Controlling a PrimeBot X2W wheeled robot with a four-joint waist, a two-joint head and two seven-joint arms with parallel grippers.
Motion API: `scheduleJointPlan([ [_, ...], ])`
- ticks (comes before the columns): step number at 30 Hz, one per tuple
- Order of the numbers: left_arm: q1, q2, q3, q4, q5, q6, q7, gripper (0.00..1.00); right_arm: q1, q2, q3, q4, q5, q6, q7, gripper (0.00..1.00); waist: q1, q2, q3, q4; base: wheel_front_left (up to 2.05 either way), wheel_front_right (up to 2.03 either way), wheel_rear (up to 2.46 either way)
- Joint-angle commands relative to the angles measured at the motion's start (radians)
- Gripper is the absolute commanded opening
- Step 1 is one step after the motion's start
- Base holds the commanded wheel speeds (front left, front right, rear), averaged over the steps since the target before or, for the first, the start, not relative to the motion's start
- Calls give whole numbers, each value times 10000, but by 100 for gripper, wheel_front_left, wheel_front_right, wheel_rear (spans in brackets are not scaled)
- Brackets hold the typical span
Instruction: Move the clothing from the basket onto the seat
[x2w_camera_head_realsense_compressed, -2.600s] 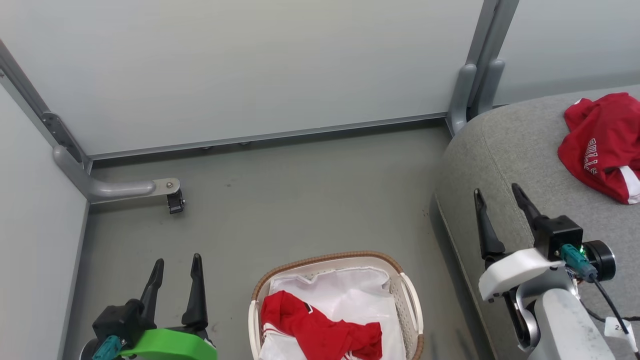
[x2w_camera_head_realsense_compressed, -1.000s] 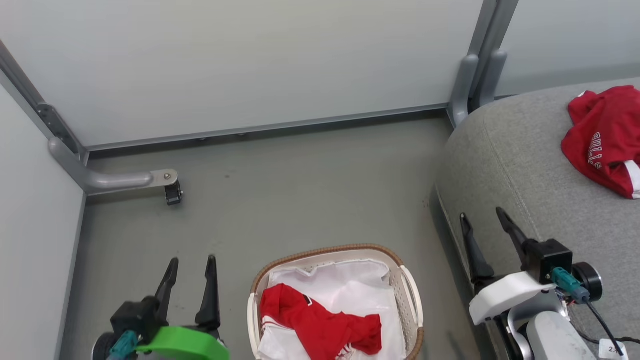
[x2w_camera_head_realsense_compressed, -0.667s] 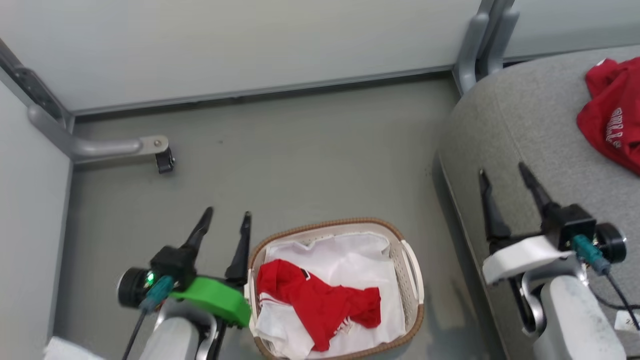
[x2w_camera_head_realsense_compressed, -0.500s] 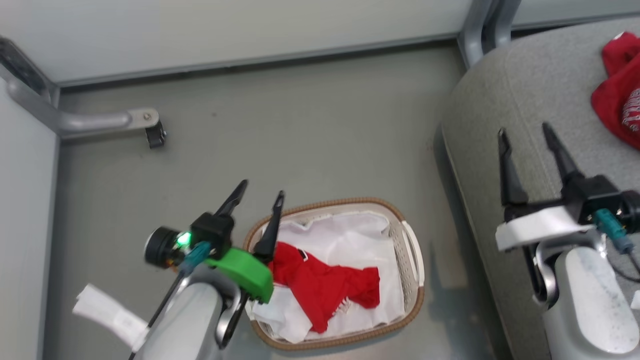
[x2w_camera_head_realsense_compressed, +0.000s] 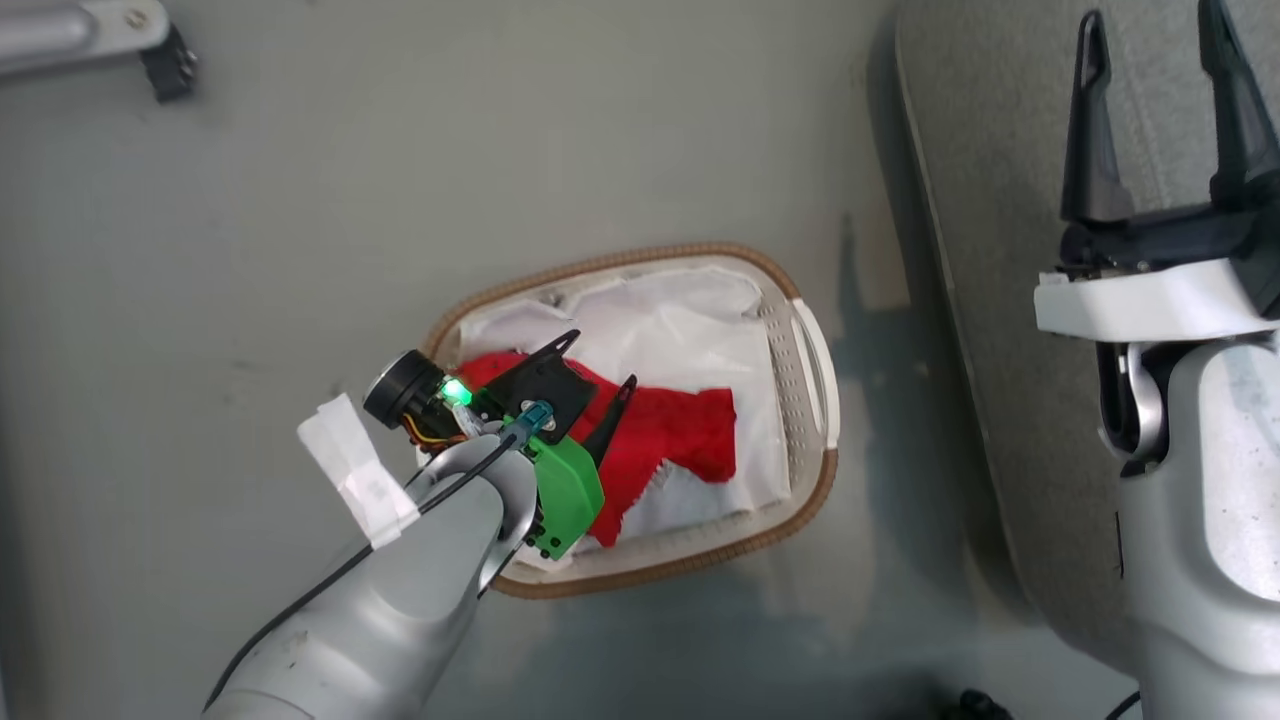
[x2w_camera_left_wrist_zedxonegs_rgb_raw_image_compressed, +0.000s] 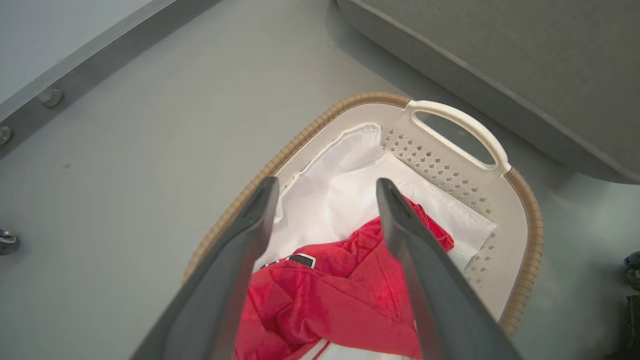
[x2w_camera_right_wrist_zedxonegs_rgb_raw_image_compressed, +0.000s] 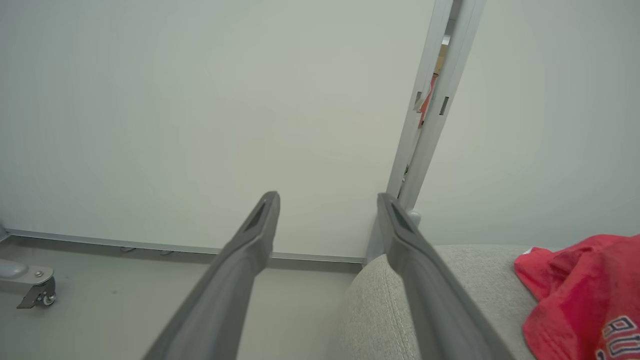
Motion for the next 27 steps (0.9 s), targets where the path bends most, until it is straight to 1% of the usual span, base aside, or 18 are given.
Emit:
scheduleJointPlan([
  [1, -362, 17, -172, 216, -58, -32, -6, 100, -226, -16, 51, -145, 85, -14, -49, 100, -2, 30, 1880, -887, 0, 0, 0],
  [5, -750, -44, -824, 1094, -225, -32, 21, 100, -467, -14, 248, -490, 250, -14, -49, 100, -2, 30, 2558, -1209, 0, 0, 0],
  [11, -1221, -50, -1651, 2032, -195, -32, 99, 100, -652, -13, 375, -704, 611, -14, -49, 100, -2, 30, 3239, -1538, 0, 0, 0],
  [16, -1579, -5, -2135, 2627, 0, -32, 124, 100, -736, -14, 445, -799, 837, -14, -49, 100, -2, 30, 3544, -1705, 0, 0, 0],
  [20, -1817, -48, -2390, 3028, 121, -30, 455, 100, -765, -14, 503, -816, 1018, -14, -49, 100, -2, 30, 3663, -1807, 0, 0, 0],
  [24, -1955, -77, -2543, 3314, 224, 258, 986, 100, -793, -16, 584, -813, 1160, -14, -49, 100, -2, 30, 3719, -1891, 0, 0, 0],
  [27, -2100, -10, -2588, 3429, 261, 567, 1248, 100, -848, -16, 649, -853, 1246, -14, -49, 100, -2, 30, 3763, -1977, 0, 0, 0],
])
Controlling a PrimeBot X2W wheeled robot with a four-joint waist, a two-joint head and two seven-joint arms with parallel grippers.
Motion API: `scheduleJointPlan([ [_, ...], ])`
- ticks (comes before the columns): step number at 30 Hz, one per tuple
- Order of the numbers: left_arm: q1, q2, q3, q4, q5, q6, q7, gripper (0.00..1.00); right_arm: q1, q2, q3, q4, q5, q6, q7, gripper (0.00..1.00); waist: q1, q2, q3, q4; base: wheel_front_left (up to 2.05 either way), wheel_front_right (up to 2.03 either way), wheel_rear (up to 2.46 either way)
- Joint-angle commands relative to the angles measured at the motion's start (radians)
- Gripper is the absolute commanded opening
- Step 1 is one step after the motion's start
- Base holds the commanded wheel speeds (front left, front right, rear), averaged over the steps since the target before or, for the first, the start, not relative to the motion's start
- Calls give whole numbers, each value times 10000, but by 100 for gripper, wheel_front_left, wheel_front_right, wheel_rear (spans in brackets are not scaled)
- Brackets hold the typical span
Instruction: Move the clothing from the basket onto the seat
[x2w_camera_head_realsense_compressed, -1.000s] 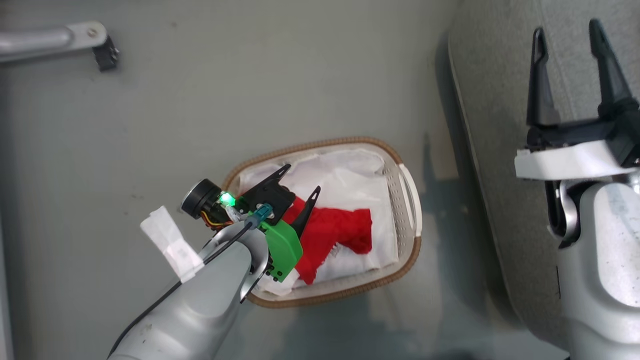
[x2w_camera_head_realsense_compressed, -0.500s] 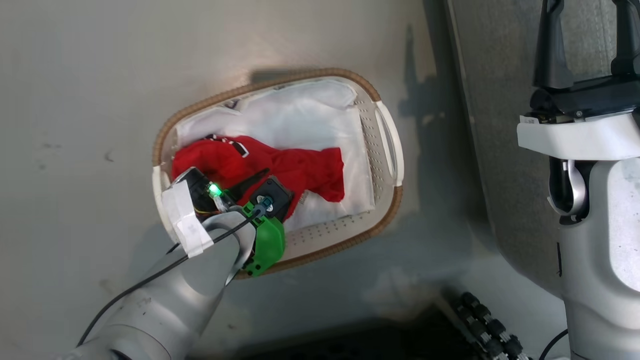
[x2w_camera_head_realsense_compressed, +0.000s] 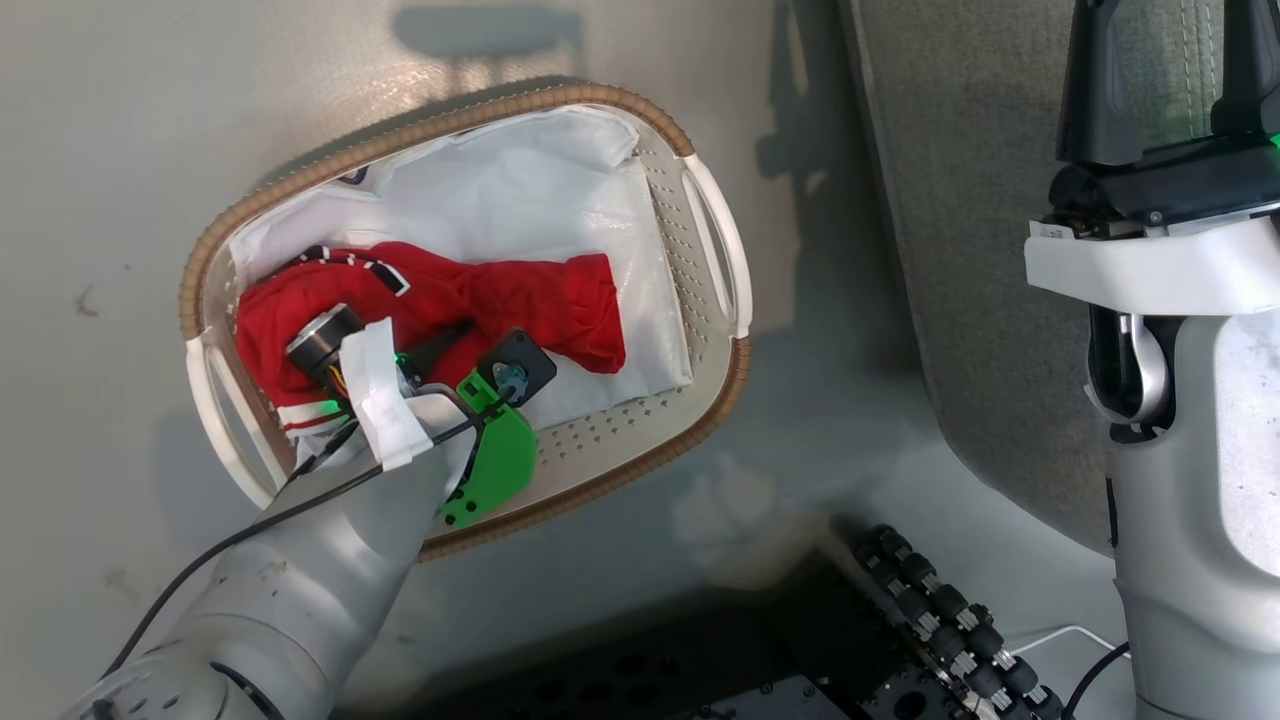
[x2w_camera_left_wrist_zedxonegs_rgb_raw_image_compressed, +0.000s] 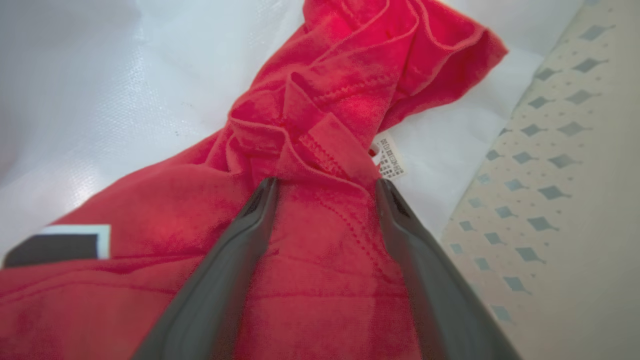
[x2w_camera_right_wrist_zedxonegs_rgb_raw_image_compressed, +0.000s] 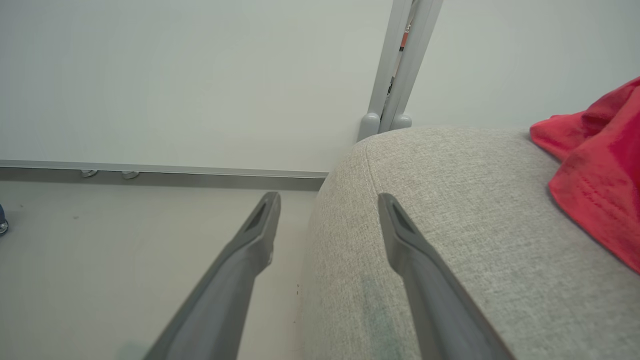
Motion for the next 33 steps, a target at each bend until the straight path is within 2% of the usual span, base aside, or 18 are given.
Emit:
scheduleJointPlan([
  [1, -207, 132, -36, 78, 114, 141, 119, 100, -140, -17, 21, -69, 112, -14, -49, 100, -1, 30, 91, -115, 0, 0, 0],
  [6, -328, 390, -126, 204, 159, 636, 678, 100, -188, -17, 95, -112, 210, -14, -49, 100, -1, 30, 183, -270, 0, 0, 0],
  [9, -352, 565, -154, 245, 142, 748, 953, 99, -222, -17, 126, -123, 280, -14, -49, 100, -1, 30, 239, -353, 0, 0, 0],
  [11, -386, 719, -189, 270, 154, 825, 1071, 69, -232, -17, 149, -126, 352, -14, -49, 100, -1, 30, 279, -414, 0, 0, 0],
  [12, -400, 765, -193, 276, 147, 836, 1087, 49, -235, -17, 149, -120, 364, -14, -49, 100, -1, 30, 292, -435, 0, 0, 0],
  [13, -419, 805, -196, 279, 131, 862, 1097, 40, -233, -17, 153, -107, 378, -14, -49, 100, -1, 30, 302, -454, 0, 0, 0],
  [15, -432, 818, -221, 278, 110, 925, 1124, 8, -240, -17, 151, -70, 423, -14, -49, 100, -1, 30, 309, -482, 0, 0, 0],
  [16, -408, 777, -251, 273, 120, 986, 1147, 0, -239, -17, 139, -49, 431, -14, -49, 100, -1, 30, 299, -482, 0, 0, 0],
  [22, -331, 638, -280, 259, -6, 995, 679, 0, -229, -19, 67, 45, 424, -14, -49, 100, -1, 30, 185, -428, 0, 0, 0],
  [33, -490, 207, 31, -203, -594, 193, -1162, 0, -21, -20, -60, 262, 75, -14, -49, 100, -1, 30, -761, 121, 0, 0, 0],
])
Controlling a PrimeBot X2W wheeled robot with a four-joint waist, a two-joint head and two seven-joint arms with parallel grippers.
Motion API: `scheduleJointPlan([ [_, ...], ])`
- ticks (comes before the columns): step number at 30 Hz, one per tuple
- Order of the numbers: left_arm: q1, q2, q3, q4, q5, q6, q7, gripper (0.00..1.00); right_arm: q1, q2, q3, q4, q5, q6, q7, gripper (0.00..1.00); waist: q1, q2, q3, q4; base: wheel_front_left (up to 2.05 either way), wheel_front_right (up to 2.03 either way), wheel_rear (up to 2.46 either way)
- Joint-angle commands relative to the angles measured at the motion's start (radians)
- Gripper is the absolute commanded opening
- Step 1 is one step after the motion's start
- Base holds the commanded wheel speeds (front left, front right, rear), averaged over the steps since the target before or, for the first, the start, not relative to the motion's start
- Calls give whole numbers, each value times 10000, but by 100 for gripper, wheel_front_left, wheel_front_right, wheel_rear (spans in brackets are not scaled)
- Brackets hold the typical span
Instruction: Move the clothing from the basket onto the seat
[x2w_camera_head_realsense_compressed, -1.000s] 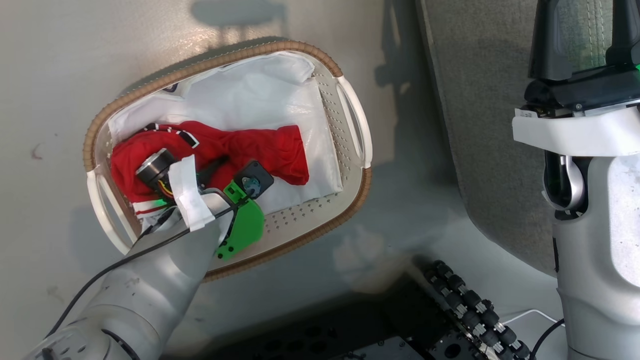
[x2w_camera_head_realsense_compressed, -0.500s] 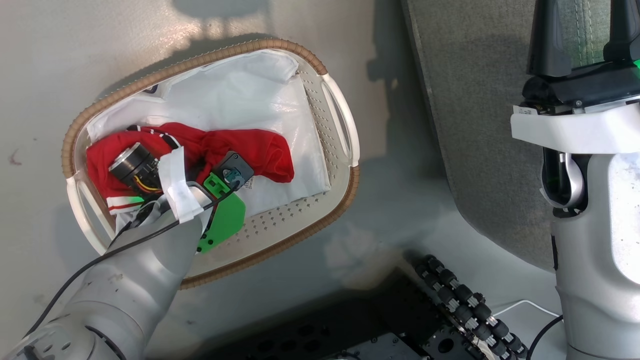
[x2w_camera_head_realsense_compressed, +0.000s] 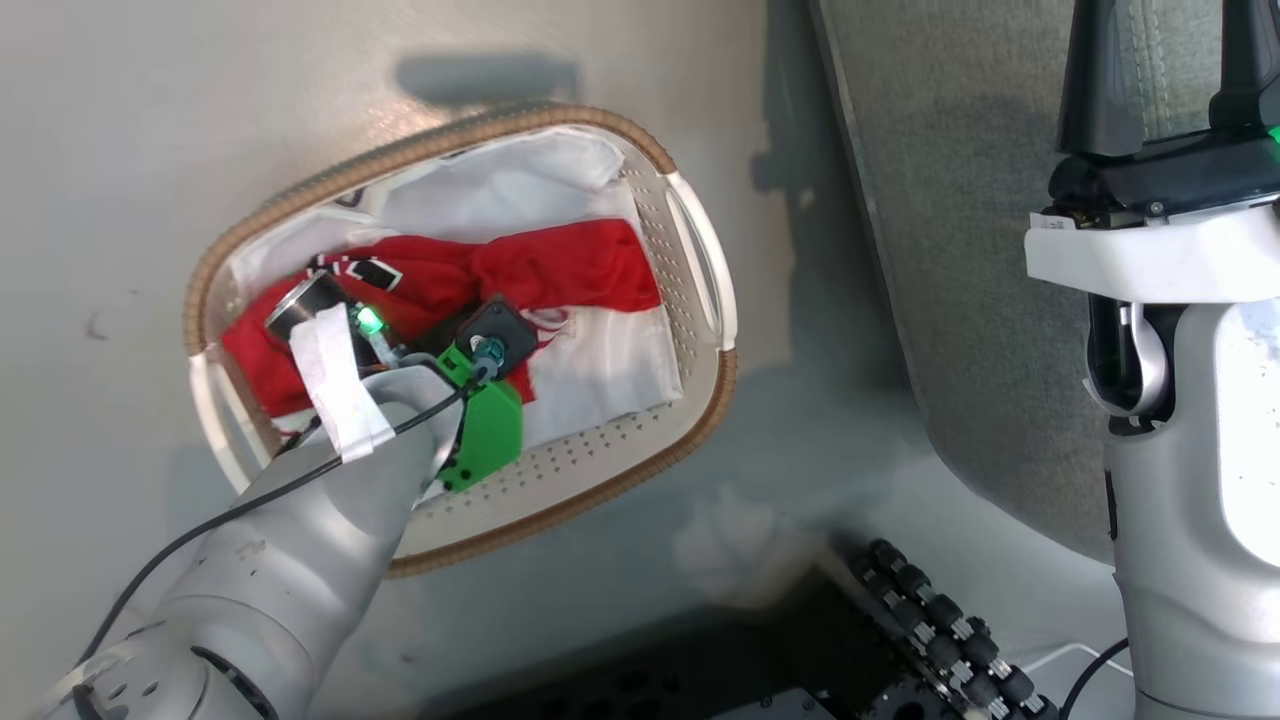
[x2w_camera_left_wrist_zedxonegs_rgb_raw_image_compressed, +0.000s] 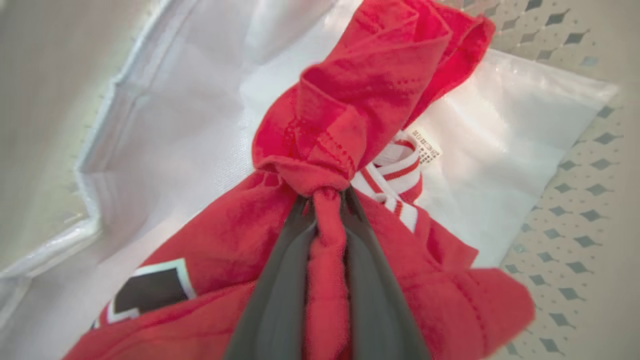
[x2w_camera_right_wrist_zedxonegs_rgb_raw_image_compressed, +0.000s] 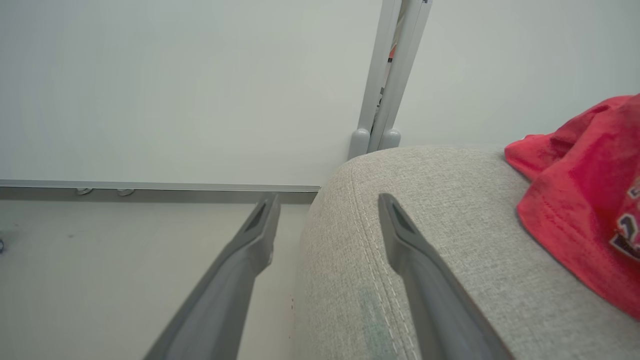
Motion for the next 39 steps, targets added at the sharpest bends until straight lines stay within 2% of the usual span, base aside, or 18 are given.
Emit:
scheduleJointPlan([
  [1, -88, -79, 111, -151, -194, -94, -134, 0, 184, -24, -56, 68, -149, -14, -49, 100, -1, 29, -482, 321, 0, 0, 0],
  [3, 30, -144, 227, -430, -324, -172, -249, 0, 287, -26, -105, 133, -256, -14, -49, 100, -1, 29, -806, 486, 0, 0, 0],
  [9, 535, -189, 473, -1684, -588, -47, -352, 0, 807, -26, -240, 390, -624, -14, -49, 100, -1, 29, -1951, 961, 0, 0, 0],
  [12, 915, 47, 688, -2720, -622, 35, -347, 0, 1135, -29, -319, 582, -783, -14, -49, 100, -1, 29, -2643, 1197, 0, 0, 0],
  [14, 1238, 171, 839, -3499, -704, -119, -347, 0, 1364, -27, -335, 712, -847, -14, -49, 100, -1, 29, -3102, 1320, 0, 0, 0],
  [17, 1613, 487, 1131, -4585, -688, -124, -349, 0, 1722, -29, -341, 920, -921, -14, -49, 100, -1, 29, -3812, 1476, 0, 0, 0],
  [24, 2721, 1209, 1905, -6699, -627, -1, -349, 0, 2735, -27, -110, 1488, -951, -14, -49, 100, -1, 29, -5715, 1741, 0, 0, 0],
  [32, 3233, 1719, 2200, -7709, -648, -178, -350, 0, 3704, -29, 454, 2042, -761, -14, -49, 100, -1, 29, -7568, 1804, 0, 0, 0],
  [39, 2702, 1994, 2514, -8445, -1040, -291, -40, 0, 4293, -27, 1017, 2324, -606, -14, -49, 100, -1, 29, -8730, 1710, 0, 0, 0],
])
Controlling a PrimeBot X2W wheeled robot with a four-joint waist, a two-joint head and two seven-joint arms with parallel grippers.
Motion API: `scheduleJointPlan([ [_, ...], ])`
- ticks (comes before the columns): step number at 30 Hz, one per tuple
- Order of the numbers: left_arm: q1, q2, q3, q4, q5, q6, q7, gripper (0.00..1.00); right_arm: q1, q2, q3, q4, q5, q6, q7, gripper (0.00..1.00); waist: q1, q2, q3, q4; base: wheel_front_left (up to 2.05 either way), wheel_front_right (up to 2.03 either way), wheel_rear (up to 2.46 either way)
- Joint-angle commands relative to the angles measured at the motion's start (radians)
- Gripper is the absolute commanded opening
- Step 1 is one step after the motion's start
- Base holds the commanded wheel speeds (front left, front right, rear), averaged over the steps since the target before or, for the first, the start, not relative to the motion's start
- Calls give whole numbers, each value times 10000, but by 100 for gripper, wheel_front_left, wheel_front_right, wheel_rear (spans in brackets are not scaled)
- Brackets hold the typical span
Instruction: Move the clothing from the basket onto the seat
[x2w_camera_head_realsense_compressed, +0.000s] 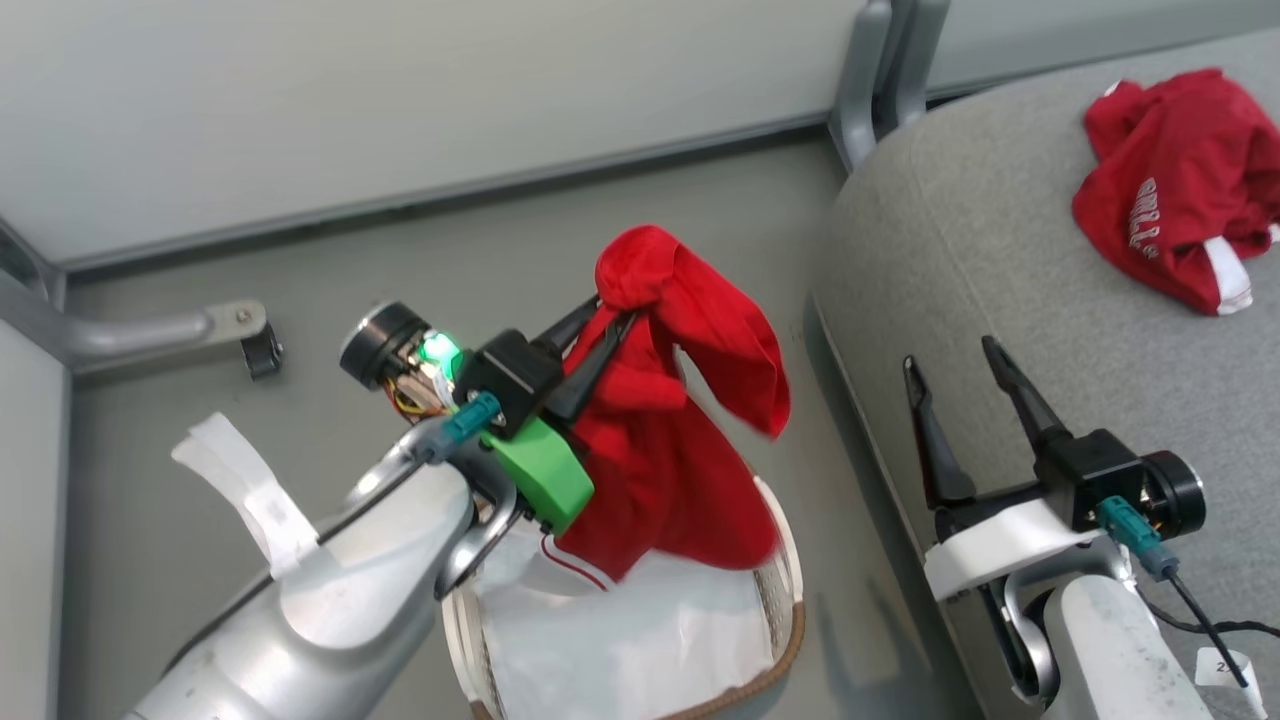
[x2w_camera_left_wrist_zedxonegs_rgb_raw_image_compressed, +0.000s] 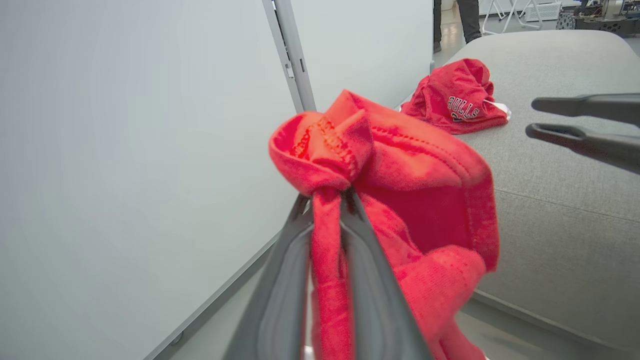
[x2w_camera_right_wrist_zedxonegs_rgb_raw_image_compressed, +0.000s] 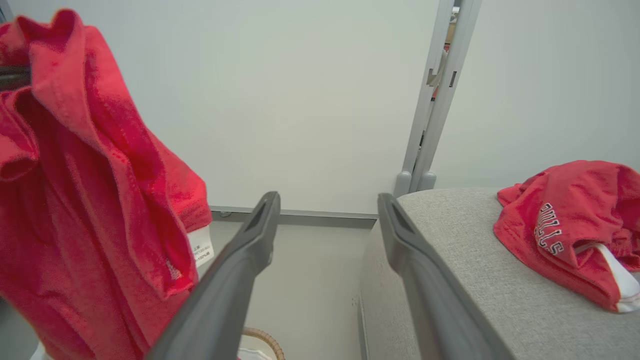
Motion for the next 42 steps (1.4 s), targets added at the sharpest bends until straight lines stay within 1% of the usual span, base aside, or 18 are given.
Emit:
scheduleJointPlan([
  [1, -248, 147, 131, -182, -127, -37, 91, 0, 204, -31, 87, 52, 32, -14, -49, 100, 1, 29, -1320, 99, 0, 0, 0],
  [8, -1170, 465, 518, -1010, -397, -98, 800, 0, 20, -31, 818, 52, 118, -14, -49, 100, 1, 29, -1621, 32, 0, 0, 0],
  [12, -1473, 522, 722, -1240, -564, -12, 1078, 0, -205, -31, 1422, 87, 290, -14, -49, 100, 1, 29, -1682, 22, 0, 0, 0],
  [22, -1706, 283, 708, -1256, -796, 26, 1271, 0, -746, -31, 3078, 443, 822, -14, -49, 100, 1, 29, -1800, 160, 0, 0, 0],
  [25, -1757, 217, 663, -1270, -830, 31, 1316, 0, -971, -34, 3428, 588, 940, -14, -49, 100, 1, 29, -1849, 236, 0, 0, 0],
  [28, -1749, 163, 598, -1313, -838, 34, 1350, 0, -1134, -31, 3652, 568, 1143, -14, -49, 100, 1, 29, -1894, 294, 0, 0, 0],
  [37, -1656, 42, 373, -1569, -897, 30, 1455, 0, -1866, -33, 3778, 666, 1733, -14, -49, 100, 1, 29, -1929, 438, 0, 0, 0],
  [42, -1524, -12, 301, -1717, -941, 27, 1432, 0, -2557, -33, 3839, 1147, 1816, -14, -49, 100, 1, 29, -1879, 486, 0, 0, 0],
])
